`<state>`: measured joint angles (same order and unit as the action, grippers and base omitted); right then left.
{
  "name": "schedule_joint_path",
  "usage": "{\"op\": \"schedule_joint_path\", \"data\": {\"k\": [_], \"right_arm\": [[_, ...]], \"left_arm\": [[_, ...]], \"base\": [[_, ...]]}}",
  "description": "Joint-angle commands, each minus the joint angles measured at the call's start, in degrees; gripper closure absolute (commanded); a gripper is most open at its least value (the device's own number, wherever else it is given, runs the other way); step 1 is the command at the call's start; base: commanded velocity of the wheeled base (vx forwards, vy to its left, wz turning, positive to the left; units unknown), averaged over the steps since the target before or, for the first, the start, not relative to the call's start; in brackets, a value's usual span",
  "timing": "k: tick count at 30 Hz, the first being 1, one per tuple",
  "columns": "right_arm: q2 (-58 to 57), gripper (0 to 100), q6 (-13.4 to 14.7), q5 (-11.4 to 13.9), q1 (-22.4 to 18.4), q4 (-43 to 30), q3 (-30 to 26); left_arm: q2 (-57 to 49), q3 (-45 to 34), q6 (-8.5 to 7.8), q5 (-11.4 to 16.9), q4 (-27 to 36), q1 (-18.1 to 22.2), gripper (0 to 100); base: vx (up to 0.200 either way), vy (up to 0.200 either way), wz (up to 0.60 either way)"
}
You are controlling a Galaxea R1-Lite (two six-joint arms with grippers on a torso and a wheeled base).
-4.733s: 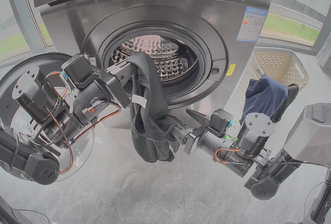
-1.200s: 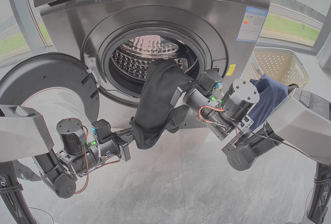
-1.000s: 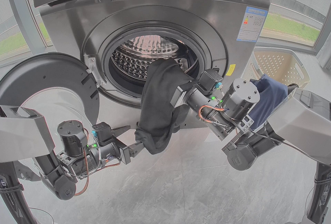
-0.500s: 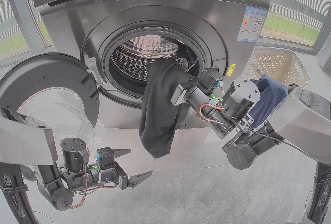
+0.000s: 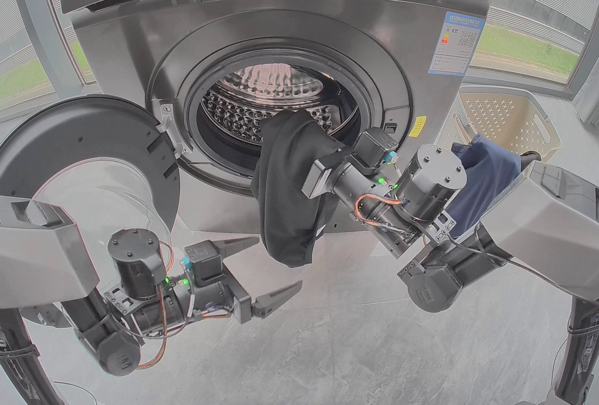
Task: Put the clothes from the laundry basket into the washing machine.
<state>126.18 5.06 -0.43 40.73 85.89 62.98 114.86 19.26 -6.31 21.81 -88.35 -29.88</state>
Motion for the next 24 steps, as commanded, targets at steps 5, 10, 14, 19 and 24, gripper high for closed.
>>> {"op": "schedule_joint_path", "data": {"k": [5,10,14,19,24], "right_arm": [[-0.4,100,0.0,0.0,1.5,-0.2,0.0],[-0.7,100,0.0,0.0,2.2,0.0,-0.6],[-1.2,100,0.0,-0.1,3.5,0.2,-1.5],[-1.6,100,0.0,-0.2,5.1,0.1,-2.3],[-1.6,100,0.1,-1.2,5.7,0.0,-2.2]], "left_arm": [[10.5,16.7,1.57,-4.1,0.0,-0.2,0],[15.0,23.8,1.66,-5.0,0.4,1.4,0],[17.5,29.0,1.66,-7.6,0.4,2.3,0],[19.3,32.6,2.27,-8.4,0.5,3.0,0],[20.7,36.2,2.62,-10.5,0.5,3.1,0]], "base": [[0.0,0.0,0.0],[0.0,0.0,0.0],[0.0,0.0,0.0],[0.0,0.0,0.0],[0.0,0.0,0.0]]}}
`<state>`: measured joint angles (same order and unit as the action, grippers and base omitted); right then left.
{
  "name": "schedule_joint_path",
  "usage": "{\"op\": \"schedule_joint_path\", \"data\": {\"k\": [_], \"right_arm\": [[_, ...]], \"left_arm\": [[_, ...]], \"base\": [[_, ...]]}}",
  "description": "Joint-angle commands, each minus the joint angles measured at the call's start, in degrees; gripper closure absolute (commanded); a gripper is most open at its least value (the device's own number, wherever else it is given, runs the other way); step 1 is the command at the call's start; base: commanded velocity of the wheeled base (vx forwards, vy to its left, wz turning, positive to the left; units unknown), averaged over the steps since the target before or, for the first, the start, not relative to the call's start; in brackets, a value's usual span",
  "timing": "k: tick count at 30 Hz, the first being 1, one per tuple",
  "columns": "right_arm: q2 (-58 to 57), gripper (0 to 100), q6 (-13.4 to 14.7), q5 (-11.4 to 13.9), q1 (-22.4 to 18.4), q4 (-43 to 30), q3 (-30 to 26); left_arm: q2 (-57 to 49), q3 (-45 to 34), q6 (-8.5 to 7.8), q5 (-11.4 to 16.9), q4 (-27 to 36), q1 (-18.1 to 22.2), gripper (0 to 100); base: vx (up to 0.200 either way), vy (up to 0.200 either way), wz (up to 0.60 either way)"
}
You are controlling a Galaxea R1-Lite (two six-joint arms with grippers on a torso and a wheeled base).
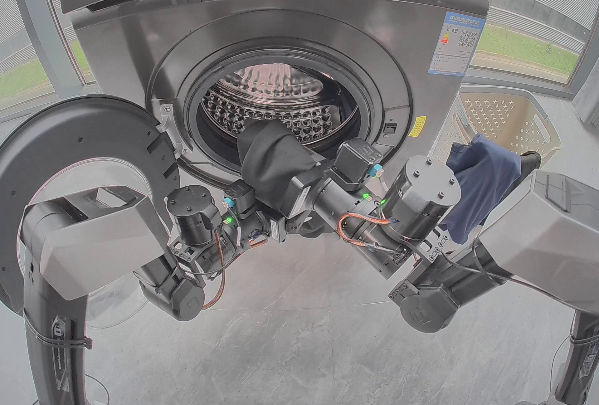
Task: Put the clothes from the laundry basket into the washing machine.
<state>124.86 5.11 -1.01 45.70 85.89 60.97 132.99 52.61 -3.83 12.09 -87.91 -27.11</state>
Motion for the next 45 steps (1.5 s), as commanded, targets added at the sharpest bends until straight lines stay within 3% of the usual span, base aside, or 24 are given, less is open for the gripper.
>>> {"op": "schedule_joint_path", "data": {"k": [1,4,7,8,15,21,29,38,41,45], "right_arm": [[-0.2,100,0.1,-0.7,0.7,0.0,-0.2],[-0.2,100,0.2,-0.7,0.7,0.0,-0.2],[-0.2,100,0.3,-0.9,0.7,0.1,-0.2],[-0.2,100,0.3,-0.9,0.7,0.1,-0.2],[-0.4,100,0.9,-1.1,-0.4,0.2,-0.4],[-0.3,100,1.5,-2.2,-4.6,-0.4,-0.4],[4.6,100,1.8,-2.3,-9.8,0.4,-2.8],[5.4,100,1.7,-2.2,-9.0,0.4,-3.1],[5.7,100,1.5,-2.2,-7.7,0.5,-3.7],[4.8,100,1.4,-2.2,-6.6,0.5,-3.8]], "left_arm": [[2.6,3.4,0.4,-1.0,0.0,0.3,0],[2.8,4.1,0.93,-1.5,0.0,0.2,0],[3.5,6.3,1.72,-3.7,-0.1,0.3,0],[3.6,6.7,1.81,-4.0,-0.1,0.5,100],[3.5,6.6,2.33,-4.2,-0.5,1.3,100],[1.8,5.7,3.48,-4.9,-0.6,2.4,100],[-6.2,-1.7,7.34,-4.7,-0.6,2.3,100],[-12.5,-6.9,8.75,-4.4,-0.8,2.0,100],[-15.1,-9.5,11.12,-4.6,-0.7,0.6,100],[-16.7,-10.7,11.3,-4.9,-0.7,0.1,100]], "base": [[0.0,0.0,0.0],[0.0,0.0,0.0],[0.0,0.0,0.0],[0.0,0.0,0.0],[0.0,0.0,0.0],[0.0,0.0,0.0],[0.0,0.0,0.0],[0.0,0.0,0.0],[0.0,0.0,0.0],[0.0,0.0,0.0]]}}
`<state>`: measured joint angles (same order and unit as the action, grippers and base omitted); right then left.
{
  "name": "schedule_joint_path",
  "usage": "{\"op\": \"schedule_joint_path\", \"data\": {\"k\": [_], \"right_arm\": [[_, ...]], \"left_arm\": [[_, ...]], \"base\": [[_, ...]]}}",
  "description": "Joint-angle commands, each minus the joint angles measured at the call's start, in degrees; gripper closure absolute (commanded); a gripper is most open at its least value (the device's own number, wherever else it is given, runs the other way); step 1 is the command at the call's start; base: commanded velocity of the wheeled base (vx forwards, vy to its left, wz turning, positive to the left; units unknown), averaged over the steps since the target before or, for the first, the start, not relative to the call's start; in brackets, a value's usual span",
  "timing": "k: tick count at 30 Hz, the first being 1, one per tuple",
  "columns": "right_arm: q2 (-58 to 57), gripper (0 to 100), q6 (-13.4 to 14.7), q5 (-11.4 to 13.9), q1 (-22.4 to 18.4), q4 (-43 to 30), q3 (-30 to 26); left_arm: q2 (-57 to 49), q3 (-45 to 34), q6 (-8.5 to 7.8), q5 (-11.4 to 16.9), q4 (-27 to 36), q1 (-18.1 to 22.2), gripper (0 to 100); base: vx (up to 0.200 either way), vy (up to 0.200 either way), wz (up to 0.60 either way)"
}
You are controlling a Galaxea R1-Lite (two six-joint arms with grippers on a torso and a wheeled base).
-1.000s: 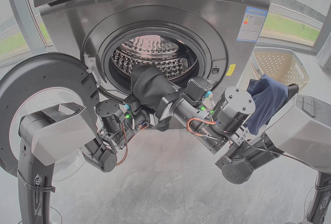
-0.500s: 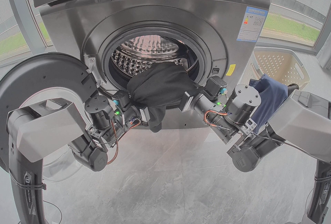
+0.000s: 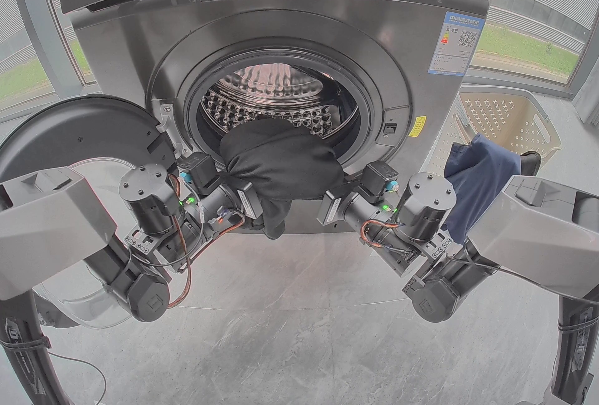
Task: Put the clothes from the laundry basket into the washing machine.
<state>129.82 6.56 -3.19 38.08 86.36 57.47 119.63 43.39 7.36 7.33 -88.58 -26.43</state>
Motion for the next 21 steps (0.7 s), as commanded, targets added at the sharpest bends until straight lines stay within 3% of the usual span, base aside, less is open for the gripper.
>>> {"op": "schedule_joint_path", "data": {"k": [1,4,5,9,11,12,13,15,21], "right_arm": [[-0.4,100,-0.1,0.0,1.2,0.0,-0.5],[-1.8,100,-0.2,0.4,1.6,-0.1,-1.7],[-2.0,0,-0.2,0.5,1.6,-0.1,-1.8],[-4.2,0,-0.5,1.5,2.1,-0.2,-5.2],[-6.9,0,-2.8,4.0,1.6,-0.2,-10.5],[-6.9,0,-2.8,4.0,1.6,-0.2,-10.5],[-10.9,0,-3.6,7.1,1.4,-0.1,-15.4],[-13.5,0,-3.5,8.5,1.4,-0.1,-19.2],[-19.5,0,-2.3,8.4,0.6,0.0,-28.6]], "left_arm": [[-3.7,-1.6,0.11,-0.1,0.1,-0.6,100],[-4.5,-2.3,0.2,-0.1,0.1,-0.7,100],[-4.7,-2.4,0.2,-0.2,0.1,-0.9,100],[-4.8,-2.3,0.28,-2.9,0.2,-0.8,100],[-5.3,-3.2,0.28,-4.7,0.1,-0.9,100],[-5.3,-3.2,0.28,-4.7,0.1,-0.9,100],[-7.0,-5.7,0.28,-5.0,0.2,-0.9,100],[-8.7,-8.1,0.37,-5.0,0.2,-1.0,100],[-14.9,-14.9,2.13,-5.0,0.7,-1.3,100]], "base": [[0.0,0.0,0.0],[0.0,0.0,0.0],[0.0,0.0,0.0],[0.0,0.0,0.0],[0.0,0.0,0.0],[0.0,0.0,0.0],[0.0,0.0,0.0],[0.0,0.0,0.0],[0.0,0.0,0.0]]}}
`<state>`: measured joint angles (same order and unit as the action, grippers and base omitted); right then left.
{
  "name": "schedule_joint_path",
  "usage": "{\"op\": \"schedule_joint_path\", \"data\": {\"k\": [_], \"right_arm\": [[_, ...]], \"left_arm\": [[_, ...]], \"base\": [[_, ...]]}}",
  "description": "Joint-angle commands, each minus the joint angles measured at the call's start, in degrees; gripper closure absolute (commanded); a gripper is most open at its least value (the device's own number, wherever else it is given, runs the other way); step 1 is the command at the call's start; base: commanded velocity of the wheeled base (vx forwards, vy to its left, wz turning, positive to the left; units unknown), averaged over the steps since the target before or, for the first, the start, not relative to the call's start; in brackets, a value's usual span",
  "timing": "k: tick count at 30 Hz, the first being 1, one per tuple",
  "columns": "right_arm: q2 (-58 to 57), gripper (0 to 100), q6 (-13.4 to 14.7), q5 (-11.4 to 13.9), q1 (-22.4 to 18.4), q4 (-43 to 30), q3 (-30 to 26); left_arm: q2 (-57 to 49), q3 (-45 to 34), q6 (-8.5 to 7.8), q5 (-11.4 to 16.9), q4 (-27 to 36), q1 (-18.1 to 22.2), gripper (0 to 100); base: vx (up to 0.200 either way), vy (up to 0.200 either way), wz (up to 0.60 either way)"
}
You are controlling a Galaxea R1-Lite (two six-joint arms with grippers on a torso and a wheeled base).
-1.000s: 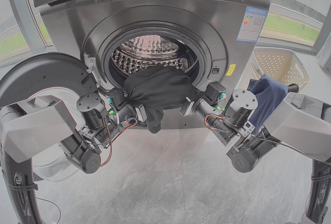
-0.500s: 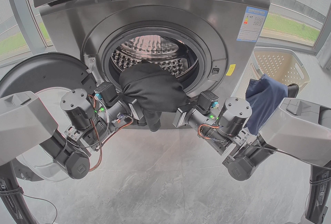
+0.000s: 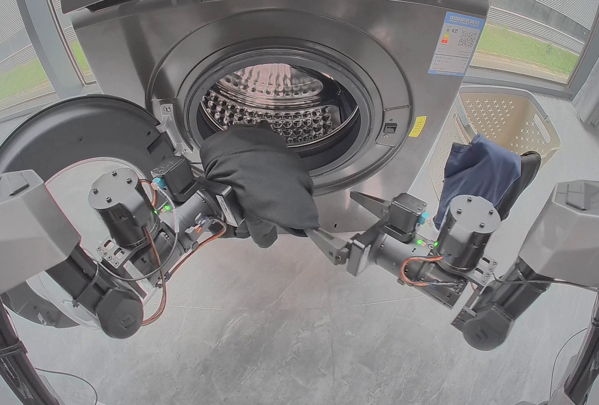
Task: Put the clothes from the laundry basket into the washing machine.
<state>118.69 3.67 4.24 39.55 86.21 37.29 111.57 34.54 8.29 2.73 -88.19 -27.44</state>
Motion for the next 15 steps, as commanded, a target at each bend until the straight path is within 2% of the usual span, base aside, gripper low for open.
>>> {"op": "schedule_joint_path", "data": {"k": [1,3,5,6,8,15], "right_arm": [[-8.9,0,1.0,0.9,-1.1,0.2,-9.1],[-9.2,0,1.7,0.6,-1.8,0.1,-10.3],[-9.0,0,1.3,0.0,-2.5,0.2,-11.1],[-9.1,0,0.7,-1.7,-2.7,0.3,-12.0],[-9.1,0,0.7,-2.3,-3.0,0.8,-11.6],[-8.8,0,0.8,-2.6,-5.0,0.9,-11.7]], "left_arm": [[-7.0,-5.9,1.29,-0.4,0.1,-0.2,100],[-6.7,-5.7,1.29,-0.2,-0.3,0.1,100],[-7.1,-6.3,1.55,0.3,-0.3,0.3,100],[-7.1,-7.1,1.38,0.3,-0.3,0.3,100],[-7.2,-8.6,1.11,0.4,-0.3,0.0,100],[-6.8,-11.9,0.85,0.4,-0.4,-0.1,100]], "base": [[0.0,0.0,0.0],[0.0,0.0,0.0],[0.0,0.0,0.0],[0.0,0.0,0.0],[0.0,0.0,0.0],[0.0,0.0,0.0]]}}
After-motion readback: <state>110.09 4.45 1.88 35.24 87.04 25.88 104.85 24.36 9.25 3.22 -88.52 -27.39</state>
